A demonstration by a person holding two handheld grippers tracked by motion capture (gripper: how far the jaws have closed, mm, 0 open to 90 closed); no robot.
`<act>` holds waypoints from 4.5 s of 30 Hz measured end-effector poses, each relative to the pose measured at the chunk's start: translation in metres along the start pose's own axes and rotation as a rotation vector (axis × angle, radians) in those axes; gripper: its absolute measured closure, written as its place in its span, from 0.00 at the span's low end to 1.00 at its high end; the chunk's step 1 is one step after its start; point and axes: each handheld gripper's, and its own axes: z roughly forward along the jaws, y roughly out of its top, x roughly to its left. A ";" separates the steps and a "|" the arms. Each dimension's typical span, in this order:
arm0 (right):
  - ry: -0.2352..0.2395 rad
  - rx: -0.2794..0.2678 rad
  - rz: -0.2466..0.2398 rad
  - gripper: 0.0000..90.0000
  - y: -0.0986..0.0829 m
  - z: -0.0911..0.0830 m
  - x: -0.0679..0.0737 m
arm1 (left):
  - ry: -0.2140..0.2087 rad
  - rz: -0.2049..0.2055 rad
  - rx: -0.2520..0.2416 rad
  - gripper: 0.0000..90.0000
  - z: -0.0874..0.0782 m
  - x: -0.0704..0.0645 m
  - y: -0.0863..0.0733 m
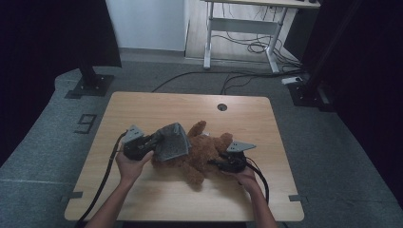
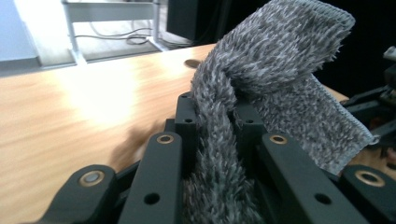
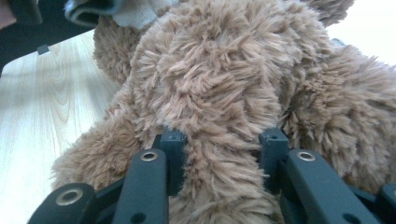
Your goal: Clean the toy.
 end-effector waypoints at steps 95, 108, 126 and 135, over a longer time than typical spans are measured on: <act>-0.018 -0.009 0.064 0.71 -0.009 0.000 0.003 | 0.154 -0.118 0.283 0.85 0.006 0.060 -0.064; -0.022 -0.022 0.077 0.71 -0.010 0.000 0.002 | 0.080 -0.113 0.225 0.86 -0.020 0.041 -0.073; -0.024 -0.021 0.076 0.70 -0.010 0.000 0.001 | -0.060 0.045 0.118 0.85 0.007 -0.026 -0.016; -0.026 -0.011 0.057 0.70 -0.010 0.001 0.004 | -0.028 -0.001 0.132 0.86 -0.004 -0.004 -0.041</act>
